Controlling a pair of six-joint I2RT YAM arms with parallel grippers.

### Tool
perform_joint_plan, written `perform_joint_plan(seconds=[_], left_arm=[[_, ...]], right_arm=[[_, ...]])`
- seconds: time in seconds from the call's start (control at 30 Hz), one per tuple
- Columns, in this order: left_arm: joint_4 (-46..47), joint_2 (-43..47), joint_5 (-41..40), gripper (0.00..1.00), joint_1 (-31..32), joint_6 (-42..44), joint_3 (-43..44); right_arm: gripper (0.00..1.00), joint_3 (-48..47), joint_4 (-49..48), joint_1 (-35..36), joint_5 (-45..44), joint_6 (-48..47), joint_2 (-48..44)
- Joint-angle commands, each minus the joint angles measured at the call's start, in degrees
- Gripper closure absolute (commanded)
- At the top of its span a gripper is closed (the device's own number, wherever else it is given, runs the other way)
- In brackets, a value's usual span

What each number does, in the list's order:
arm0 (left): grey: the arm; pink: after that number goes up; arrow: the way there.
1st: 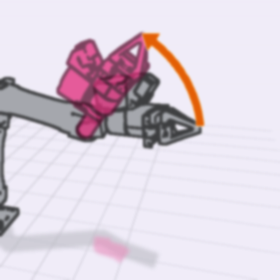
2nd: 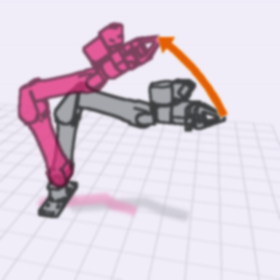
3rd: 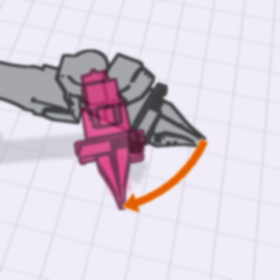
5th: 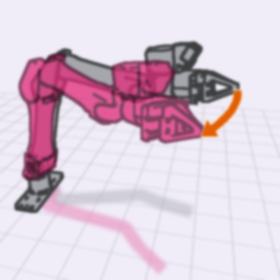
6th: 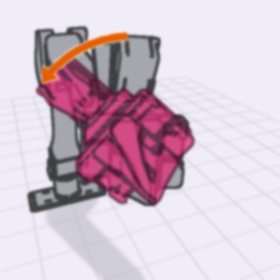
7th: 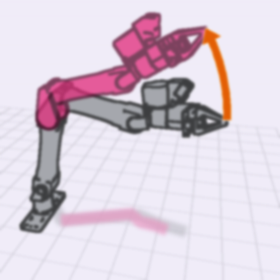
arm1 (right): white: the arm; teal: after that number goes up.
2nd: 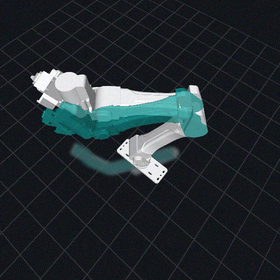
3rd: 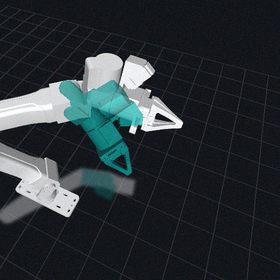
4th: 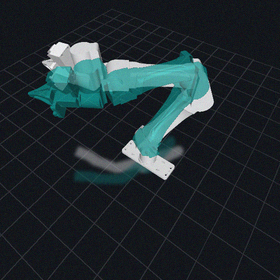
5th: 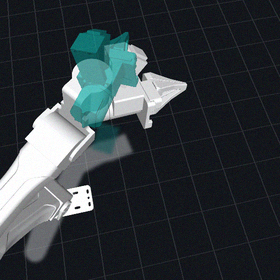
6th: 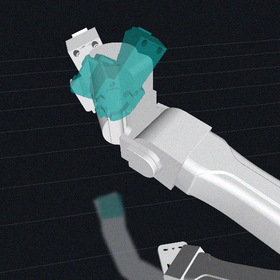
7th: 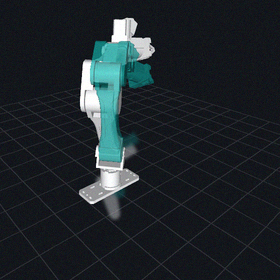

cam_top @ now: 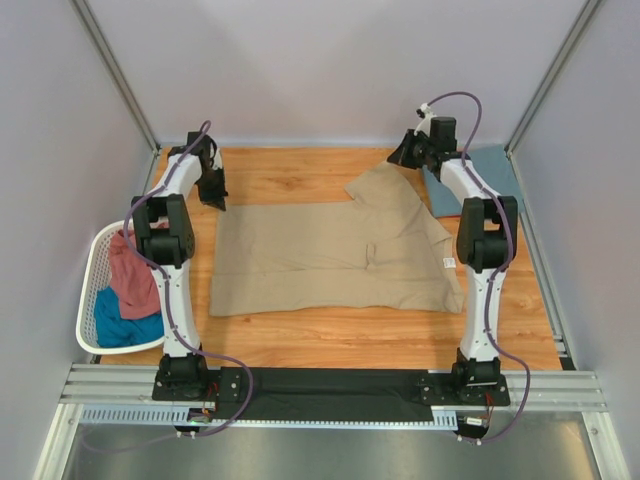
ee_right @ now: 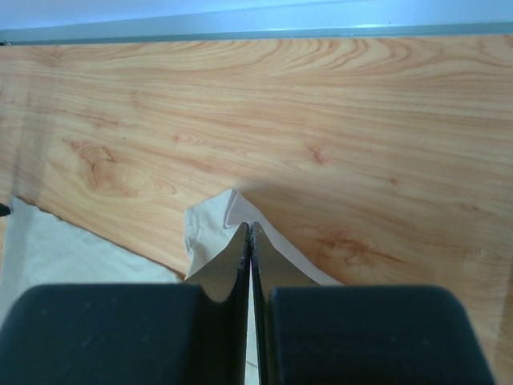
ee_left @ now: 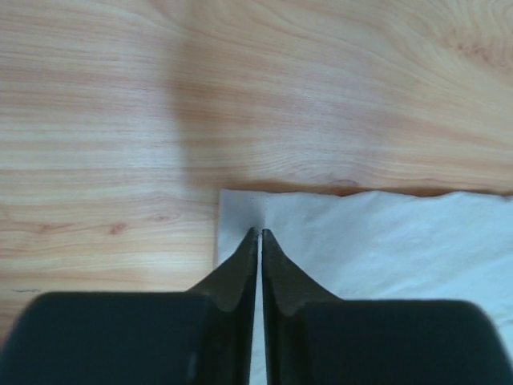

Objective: Fold and stack the t-shirts
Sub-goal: Fold the tshirt

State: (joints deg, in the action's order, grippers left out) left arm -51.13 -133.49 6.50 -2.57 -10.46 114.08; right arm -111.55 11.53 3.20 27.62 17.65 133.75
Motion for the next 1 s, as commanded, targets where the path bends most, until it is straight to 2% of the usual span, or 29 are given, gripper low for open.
perform_joint_plan(seconds=[0.0,0.17,0.37,0.4,0.43,0.53,0.83,0.97], left_arm=[[0.2,1.7,1.2,0.98,0.3,0.7,1.2],[1.2,5.8,2.5,1.0,0.4,-0.2,-1.4],[0.6,6.8,-1.7,1.0,0.4,-1.0,-2.2],[0.6,6.8,-2.4,0.95,0.3,-1.0,-2.1],[0.8,6.6,-3.1,0.81,0.2,-0.9,-2.0],[1.0,5.7,-4.6,0.68,0.2,0.0,-1.5],[0.9,0.5,-6.3,0.6,-0.2,1.6,0.9],[1.7,-1.1,-2.6,0.59,-0.2,1.8,1.1]], right_arm=[[1.0,1.6,-2.2,-0.1,-0.1,-2.0,-5.6],[1.0,6.7,-2.2,-0.5,-1.7,-2.7,-10.1],[1.0,10.5,-2.0,-1.2,-1.3,-3.2,-14.0],[1.0,10.9,-2.0,-1.2,-0.6,-3.2,-14.2],[1.0,11.0,-2.0,-1.3,-0.4,-3.1,-14.4],[1.0,11.4,-2.4,-1.2,0.1,-2.8,-14.4],[1.0,11.3,-2.9,-1.2,0.6,-2.6,-13.4],[1.0,11.4,-2.7,-1.1,0.0,-3.4,-13.4]])
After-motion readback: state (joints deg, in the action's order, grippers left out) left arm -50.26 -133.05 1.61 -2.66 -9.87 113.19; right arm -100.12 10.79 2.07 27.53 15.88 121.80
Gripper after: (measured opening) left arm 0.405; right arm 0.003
